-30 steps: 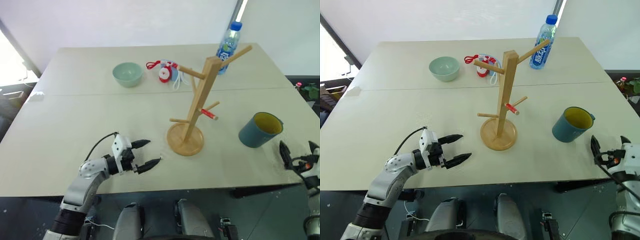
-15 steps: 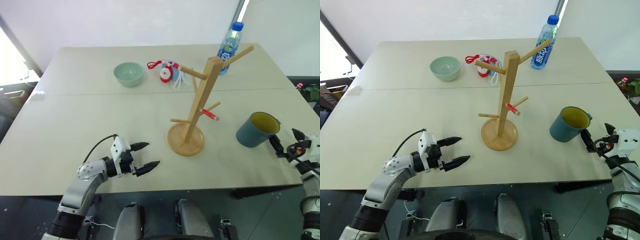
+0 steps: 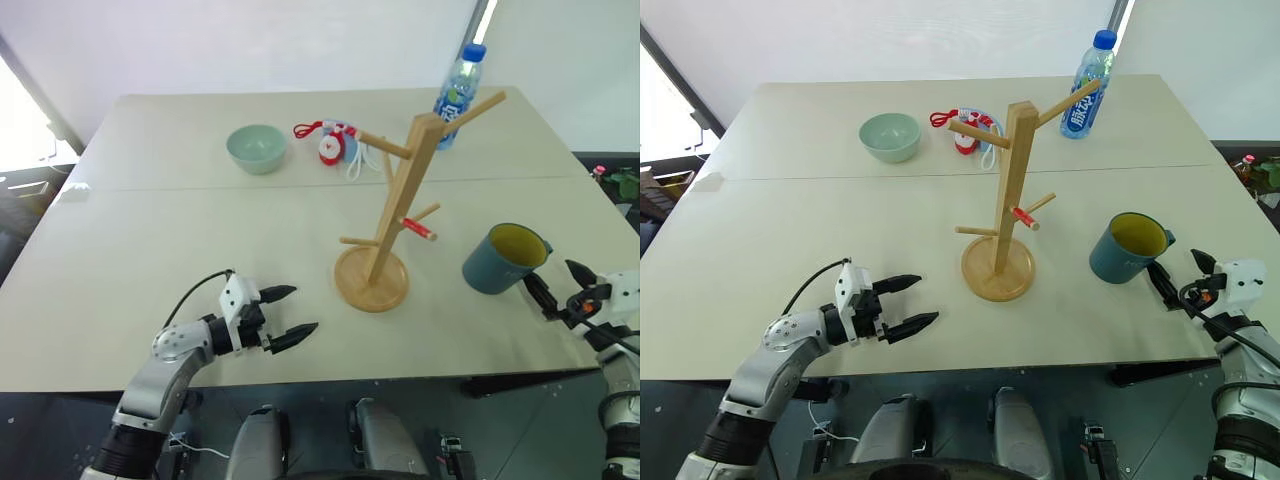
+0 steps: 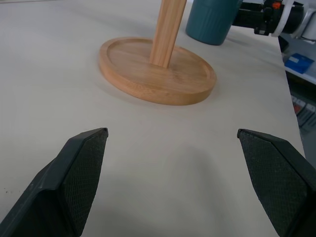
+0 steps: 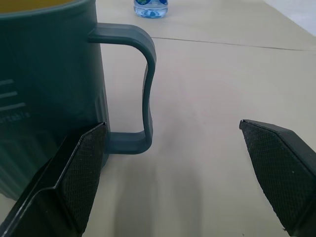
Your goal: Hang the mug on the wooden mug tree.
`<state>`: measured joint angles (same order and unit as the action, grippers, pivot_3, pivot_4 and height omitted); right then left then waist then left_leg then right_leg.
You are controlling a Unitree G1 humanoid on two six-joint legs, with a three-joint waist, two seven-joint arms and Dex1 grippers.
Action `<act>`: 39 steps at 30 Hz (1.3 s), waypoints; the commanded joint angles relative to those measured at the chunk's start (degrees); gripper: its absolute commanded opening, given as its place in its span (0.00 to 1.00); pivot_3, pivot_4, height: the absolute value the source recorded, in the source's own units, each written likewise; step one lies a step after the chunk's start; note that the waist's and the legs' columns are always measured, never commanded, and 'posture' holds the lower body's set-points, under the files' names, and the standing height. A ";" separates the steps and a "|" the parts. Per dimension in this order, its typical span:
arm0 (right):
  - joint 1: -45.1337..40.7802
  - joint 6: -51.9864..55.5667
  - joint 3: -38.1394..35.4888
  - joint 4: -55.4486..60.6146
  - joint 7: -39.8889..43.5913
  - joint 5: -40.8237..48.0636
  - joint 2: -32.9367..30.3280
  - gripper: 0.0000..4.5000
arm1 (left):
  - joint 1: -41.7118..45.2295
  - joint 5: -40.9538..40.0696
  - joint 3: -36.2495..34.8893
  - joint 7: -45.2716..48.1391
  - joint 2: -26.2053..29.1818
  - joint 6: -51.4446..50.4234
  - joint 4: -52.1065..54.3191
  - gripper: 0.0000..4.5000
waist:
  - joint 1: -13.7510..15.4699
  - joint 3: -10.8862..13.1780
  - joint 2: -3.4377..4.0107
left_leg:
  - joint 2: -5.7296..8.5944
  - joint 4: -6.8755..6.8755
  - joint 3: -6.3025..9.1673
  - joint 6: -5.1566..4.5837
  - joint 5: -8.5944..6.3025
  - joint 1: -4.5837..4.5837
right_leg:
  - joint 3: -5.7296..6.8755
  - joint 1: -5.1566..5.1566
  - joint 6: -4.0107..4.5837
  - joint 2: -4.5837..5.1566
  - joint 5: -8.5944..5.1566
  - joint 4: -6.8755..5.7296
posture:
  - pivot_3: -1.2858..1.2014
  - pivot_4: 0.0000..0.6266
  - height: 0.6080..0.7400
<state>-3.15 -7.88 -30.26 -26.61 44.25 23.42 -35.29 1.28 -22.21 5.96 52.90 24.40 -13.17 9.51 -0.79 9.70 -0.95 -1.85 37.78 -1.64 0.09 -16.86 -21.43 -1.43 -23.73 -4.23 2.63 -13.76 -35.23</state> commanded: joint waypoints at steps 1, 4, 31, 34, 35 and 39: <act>-0.99 -0.86 -0.58 1.21 -0.46 0.78 -0.49 0.99 | 0.91 -0.64 0.01 0.27 0.43 -0.02 2.29 1.00 | -0.01 0.00 0.00 | 0.00 0.00 0.00 0.00 0.00 0.00 | 0.00 0.00 0.00 0.00 0.00 0.00 | 0.52 0.24 1.00; -2.19 -1.20 -0.68 -0.41 -0.81 0.77 -0.84 0.99 | 1.14 -1.05 0.02 0.50 0.56 -0.43 2.57 1.00 | -0.09 0.00 0.01 | 0.01 0.00 -0.01 0.00 0.00 0.01 | 0.00 0.00 0.00 0.00 0.00 0.00 | 0.52 0.24 1.00; -13.15 -3.09 2.47 -14.63 8.17 0.60 -2.93 0.35 | -0.96 -3.87 0.30 1.47 2.41 -4.79 10.27 1.00 | -0.12 0.00 0.01 | 0.03 0.04 -0.02 0.00 0.00 0.04 | -0.01 0.06 -0.01 -0.03 0.01 -0.01 | 0.52 0.24 1.00; -12.43 -1.93 2.17 -13.18 9.17 1.52 -2.54 0.01 | -1.11 -3.82 0.32 1.48 2.55 -4.69 10.29 1.00 | -0.05 0.00 0.01 | 0.03 0.04 -0.01 0.00 0.00 0.04 | -0.01 0.07 -0.01 -0.03 0.01 -0.01 | 0.52 0.24 1.00; -12.07 -1.80 2.10 -12.57 9.19 1.67 -2.40 0.01 | -1.12 -3.79 0.36 1.51 2.58 -4.65 10.26 1.00 | -0.06 0.00 0.01 | 0.03 0.05 -0.01 0.00 0.00 0.04 | -0.01 0.07 -0.01 -0.02 0.01 -0.01 | 0.52 0.24 1.00; -9.01 -2.73 2.32 -6.66 7.26 1.08 -1.38 0.01 | -0.75 -3.37 0.69 1.69 2.75 -4.31 9.71 1.00 | 0.00 0.00 0.02 | 0.02 0.05 0.00 0.00 0.00 0.03 | -0.01 0.07 -0.01 -0.01 0.01 -0.01 | 0.52 0.24 1.00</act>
<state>-13.05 -9.30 -27.24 -38.06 52.61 23.81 -36.74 0.27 -25.44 6.11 54.42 26.85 -18.22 17.69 -0.80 9.70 -0.93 -1.83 37.83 -1.64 0.09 -16.85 -21.40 -1.44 -23.67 -4.24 2.62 -13.75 -35.24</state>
